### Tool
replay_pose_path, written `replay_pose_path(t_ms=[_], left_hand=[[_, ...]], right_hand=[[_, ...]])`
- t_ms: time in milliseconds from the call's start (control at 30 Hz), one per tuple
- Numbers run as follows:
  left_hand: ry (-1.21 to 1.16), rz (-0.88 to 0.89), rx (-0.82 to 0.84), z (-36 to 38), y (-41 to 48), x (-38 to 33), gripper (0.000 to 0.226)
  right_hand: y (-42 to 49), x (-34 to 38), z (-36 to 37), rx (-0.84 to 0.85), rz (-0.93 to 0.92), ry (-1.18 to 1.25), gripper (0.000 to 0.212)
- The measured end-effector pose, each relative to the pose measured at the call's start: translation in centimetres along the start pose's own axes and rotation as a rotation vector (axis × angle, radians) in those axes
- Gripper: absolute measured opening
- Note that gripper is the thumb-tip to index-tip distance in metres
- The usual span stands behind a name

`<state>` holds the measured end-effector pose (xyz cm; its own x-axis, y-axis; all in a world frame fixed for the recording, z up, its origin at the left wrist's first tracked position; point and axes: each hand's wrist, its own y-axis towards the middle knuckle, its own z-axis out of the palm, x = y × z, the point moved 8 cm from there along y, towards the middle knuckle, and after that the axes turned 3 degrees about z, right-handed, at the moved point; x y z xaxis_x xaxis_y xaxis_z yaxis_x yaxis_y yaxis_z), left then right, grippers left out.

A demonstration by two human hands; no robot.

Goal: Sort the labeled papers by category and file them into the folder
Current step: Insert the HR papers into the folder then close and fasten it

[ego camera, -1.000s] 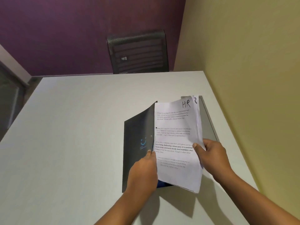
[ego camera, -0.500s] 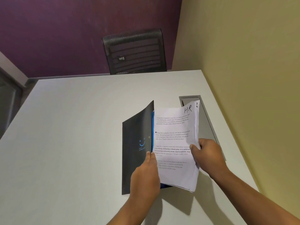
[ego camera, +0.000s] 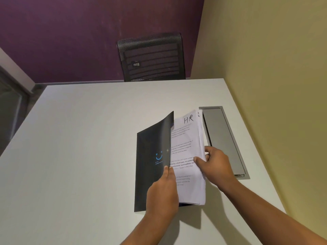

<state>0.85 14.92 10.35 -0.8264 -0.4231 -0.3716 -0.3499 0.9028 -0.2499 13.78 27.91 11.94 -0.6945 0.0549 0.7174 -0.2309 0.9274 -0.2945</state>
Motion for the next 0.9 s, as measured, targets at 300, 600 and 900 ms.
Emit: replay_pose_path(t_ms=[300, 600, 900], left_hand=[[0.005, -0.015, 0.016, 0.7, 0.5, 0.1, 0.067], [-0.042, -0.016, 0.017, 1.2, 0.5, 0.0, 0.067], [-0.087, 0.015, -0.001, 0.9, 0.4, -0.1, 0.069]], right_hand=[[0.6, 0.9, -0.2, -0.117, 0.011, 0.040, 0.058], [1.2, 1.7, 2.0, -0.030, -0.073, -0.018, 0.052], [1.6, 1.0, 3.9, -0.018, -0.038, 0.008, 0.051]])
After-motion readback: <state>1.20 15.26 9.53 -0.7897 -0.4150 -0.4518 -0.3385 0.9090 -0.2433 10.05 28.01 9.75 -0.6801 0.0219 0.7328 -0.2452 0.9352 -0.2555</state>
